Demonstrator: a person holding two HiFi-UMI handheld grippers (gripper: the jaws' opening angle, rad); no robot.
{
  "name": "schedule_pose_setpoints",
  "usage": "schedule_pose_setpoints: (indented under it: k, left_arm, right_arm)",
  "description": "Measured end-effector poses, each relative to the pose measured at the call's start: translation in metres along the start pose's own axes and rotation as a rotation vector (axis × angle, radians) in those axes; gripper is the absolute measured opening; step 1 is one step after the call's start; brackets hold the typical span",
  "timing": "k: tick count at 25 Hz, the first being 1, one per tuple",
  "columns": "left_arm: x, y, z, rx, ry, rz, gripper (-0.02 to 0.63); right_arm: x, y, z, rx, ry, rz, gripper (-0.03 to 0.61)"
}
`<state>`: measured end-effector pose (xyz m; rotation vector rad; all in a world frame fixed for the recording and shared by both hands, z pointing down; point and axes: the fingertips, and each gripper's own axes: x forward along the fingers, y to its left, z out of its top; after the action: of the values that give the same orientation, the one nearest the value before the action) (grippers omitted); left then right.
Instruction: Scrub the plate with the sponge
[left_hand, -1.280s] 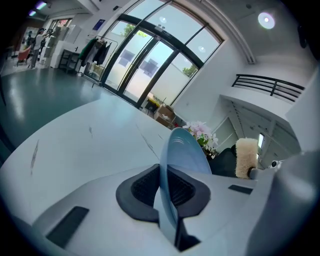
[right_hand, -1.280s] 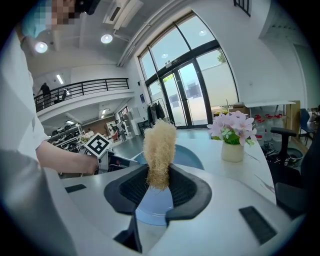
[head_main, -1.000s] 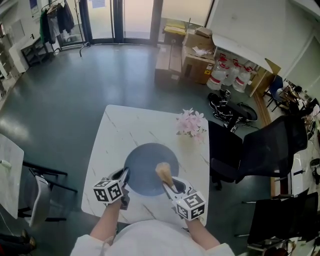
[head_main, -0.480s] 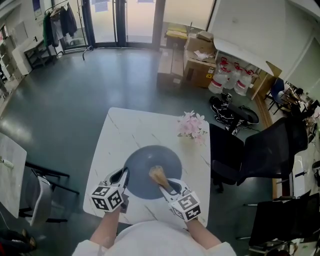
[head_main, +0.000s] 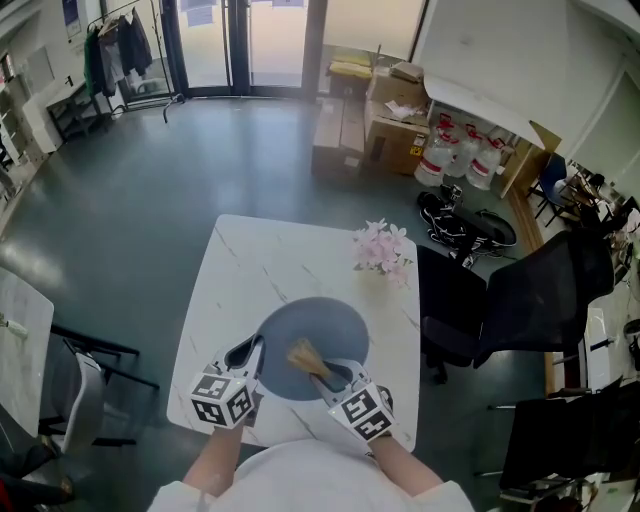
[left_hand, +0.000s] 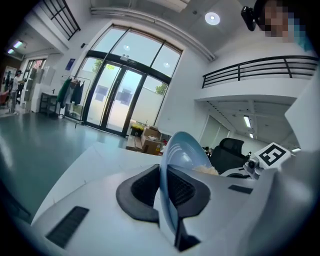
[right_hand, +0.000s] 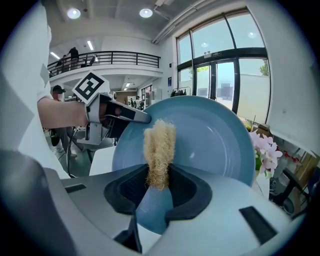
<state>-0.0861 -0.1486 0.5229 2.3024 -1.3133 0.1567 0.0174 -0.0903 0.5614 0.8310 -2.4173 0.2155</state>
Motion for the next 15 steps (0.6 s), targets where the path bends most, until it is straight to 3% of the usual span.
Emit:
schedule_pose_setpoints:
  k: [9, 15]
  left_arm:
    - [-0.003, -0.008, -0.002, 0.078, 0.011, 0.005, 0.044]
    - [-0.005, 0.0, 0.001, 0.025, -0.008, 0.011, 0.044]
  right_arm:
    - [-0.006, -0.027, 0.008, 0.018, -0.034, -0.082, 0.118]
    - [-0.018, -0.043, -0.014, 0.067, 0.04, -0.149, 0.118]
